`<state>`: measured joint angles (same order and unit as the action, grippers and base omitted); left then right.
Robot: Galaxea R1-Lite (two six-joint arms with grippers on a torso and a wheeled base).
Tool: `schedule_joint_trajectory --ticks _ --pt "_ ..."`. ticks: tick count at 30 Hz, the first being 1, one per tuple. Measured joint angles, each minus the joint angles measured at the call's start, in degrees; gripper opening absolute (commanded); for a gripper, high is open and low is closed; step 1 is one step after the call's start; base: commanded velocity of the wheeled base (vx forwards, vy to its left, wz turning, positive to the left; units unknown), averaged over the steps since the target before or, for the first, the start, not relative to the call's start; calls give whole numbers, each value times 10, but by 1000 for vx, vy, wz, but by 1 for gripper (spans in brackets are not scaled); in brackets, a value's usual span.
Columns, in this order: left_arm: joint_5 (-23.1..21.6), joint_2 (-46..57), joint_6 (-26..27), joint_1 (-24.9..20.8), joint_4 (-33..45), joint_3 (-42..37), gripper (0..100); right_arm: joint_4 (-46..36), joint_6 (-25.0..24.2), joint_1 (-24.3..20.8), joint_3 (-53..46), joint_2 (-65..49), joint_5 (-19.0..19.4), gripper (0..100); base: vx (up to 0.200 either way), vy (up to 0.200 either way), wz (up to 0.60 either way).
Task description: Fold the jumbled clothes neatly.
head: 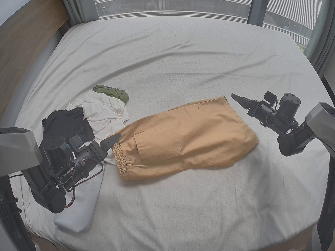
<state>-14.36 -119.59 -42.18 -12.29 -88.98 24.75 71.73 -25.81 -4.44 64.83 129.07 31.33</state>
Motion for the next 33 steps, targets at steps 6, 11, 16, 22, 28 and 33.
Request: schedule_joint_trajectory --ticks 6,11,16,22,28,33 --pt "1 6 0 -2 0 -2 100 8 10 5 -63 -23 -1 100 0 0 0" --pt "-5 21 0 -10 0 -17 100 38 7 7 -143 -49 -2 100 0 0 0" --pt "-33 52 3 -19 0 -48 100 83 -6 6 -265 -81 -10 100 0 0 0" --pt "-80 103 37 -27 0 -103 100 137 -13 3 -355 -105 -15 100 0 0 0" --pt "-87 123 75 -30 0 -124 100 125 -14 -4 -398 -115 -15 100 0 0 0" --pt "-87 125 80 -31 0 -129 100 110 -14 -7 -413 -116 -15 100 0 0 0"
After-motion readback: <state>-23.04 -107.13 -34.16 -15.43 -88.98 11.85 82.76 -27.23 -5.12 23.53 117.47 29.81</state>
